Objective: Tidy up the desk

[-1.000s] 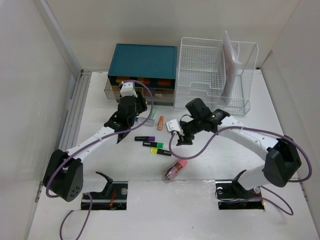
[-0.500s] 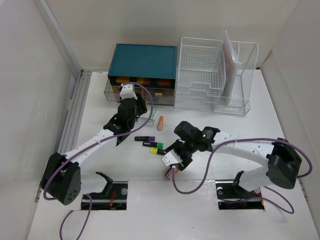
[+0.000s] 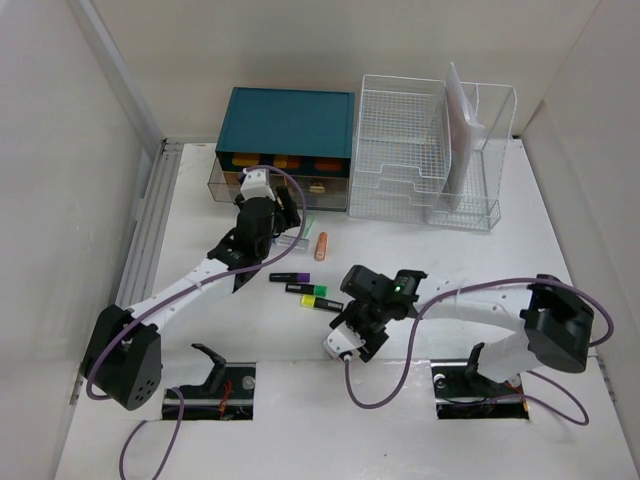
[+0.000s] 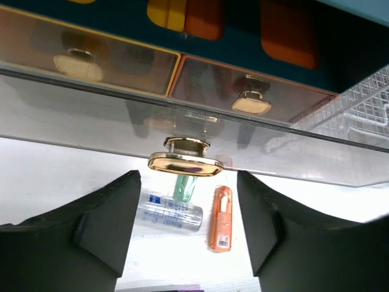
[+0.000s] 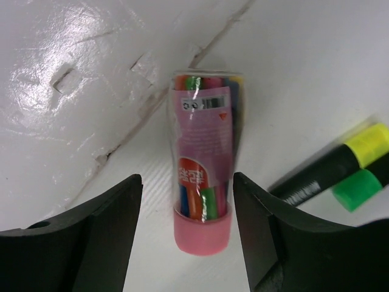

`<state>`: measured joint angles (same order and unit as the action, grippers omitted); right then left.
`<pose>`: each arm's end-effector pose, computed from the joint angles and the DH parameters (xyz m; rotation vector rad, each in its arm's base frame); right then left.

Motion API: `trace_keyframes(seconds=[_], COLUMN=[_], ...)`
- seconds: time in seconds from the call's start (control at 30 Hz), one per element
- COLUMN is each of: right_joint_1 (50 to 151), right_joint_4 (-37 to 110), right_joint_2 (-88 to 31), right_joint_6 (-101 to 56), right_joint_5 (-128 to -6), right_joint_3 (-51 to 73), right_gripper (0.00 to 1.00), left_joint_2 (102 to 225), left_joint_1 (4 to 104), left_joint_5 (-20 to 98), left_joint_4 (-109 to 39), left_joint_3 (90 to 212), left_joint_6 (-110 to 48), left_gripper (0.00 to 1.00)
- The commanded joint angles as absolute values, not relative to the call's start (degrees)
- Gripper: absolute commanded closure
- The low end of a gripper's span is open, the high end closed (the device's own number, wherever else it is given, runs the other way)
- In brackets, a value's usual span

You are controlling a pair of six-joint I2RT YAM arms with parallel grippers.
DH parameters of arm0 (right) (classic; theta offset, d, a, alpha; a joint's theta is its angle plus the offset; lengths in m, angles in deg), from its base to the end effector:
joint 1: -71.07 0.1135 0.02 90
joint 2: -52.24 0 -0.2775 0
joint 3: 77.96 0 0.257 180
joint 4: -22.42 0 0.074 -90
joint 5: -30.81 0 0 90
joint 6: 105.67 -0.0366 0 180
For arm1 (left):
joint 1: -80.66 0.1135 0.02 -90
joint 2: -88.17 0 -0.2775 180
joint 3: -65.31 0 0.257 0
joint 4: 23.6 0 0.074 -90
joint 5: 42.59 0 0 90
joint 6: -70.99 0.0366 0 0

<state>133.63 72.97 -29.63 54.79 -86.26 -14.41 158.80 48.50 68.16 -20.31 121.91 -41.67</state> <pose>0.1065 0.2412 0.2080 -2.5066 0.9581 0.6093 0.2470 -0.1400 0.2928 -0.1189 1.7573 -0.3809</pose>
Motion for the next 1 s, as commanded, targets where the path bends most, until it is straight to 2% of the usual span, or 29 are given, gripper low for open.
trace_keyframes(seconds=[0.0, 0.07, 0.27, 0.37, 0.5, 0.57, 0.63, 0.67, 0.83, 0.97], right_joint_1=[135.2, 135.2, 135.8, 136.9, 137.4, 137.4, 137.4, 137.4, 137.4, 137.4], right_joint_4=[70.3, 70.3, 68.3, 66.9, 65.2, 64.5, 63.7, 63.1, 63.6, 63.1], right_joint_2=[-32.2, -32.9, -35.1, -37.1, -38.3, -38.3, -36.7, -35.9, -29.9, -29.7], right_joint_6=[51.7, 51.2, 48.3, 46.6, 44.1, 43.5, 42.9, 42.0, 39.9, 39.2], right_joint_5=[-84.1, -84.1, -81.4, -78.7, -76.2, -75.7, -74.1, -73.5, -66.2, -59.6], right_joint_3=[-15.0, -14.3, -13.7, -13.7, -13.7, -13.7, -13.7, -13.0, -6.5, -0.1], right_gripper=[0.33, 0.33, 0.34, 0.38, 0.55, 0.70, 0.77, 0.84, 0.92, 0.93], left_joint_2=[157.0, 157.0, 154.7, 153.3, 151.5, 149.5, 148.3, 147.6, 142.1, 138.0], left_joint_1=[48.2, 48.2, 48.2, 48.2, 48.2, 48.2, 48.2, 48.2, 48.2, 48.2], left_joint_5=[68.8, 68.8, 69.4, 69.4, 69.4, 69.4, 69.4, 69.4, 69.9, 70.4], left_joint_4=[-20.0, -20.5, -21.5, -21.5, -22.7, -23.2, -24.4, -24.4, -25.6, -25.6], left_joint_3=[122.2, 122.2, 122.2, 122.2, 122.2, 122.8, 122.8, 122.8, 122.2, 118.5], left_joint_6=[-42.3, -42.3, -41.8, -41.8, -41.8, -41.8, -41.8, -41.8, -42.4, -43.9], left_gripper=[0.36, 0.27, 0.20, 0.17, 0.16, 0.15, 0.15, 0.15, 0.13, 0.12])
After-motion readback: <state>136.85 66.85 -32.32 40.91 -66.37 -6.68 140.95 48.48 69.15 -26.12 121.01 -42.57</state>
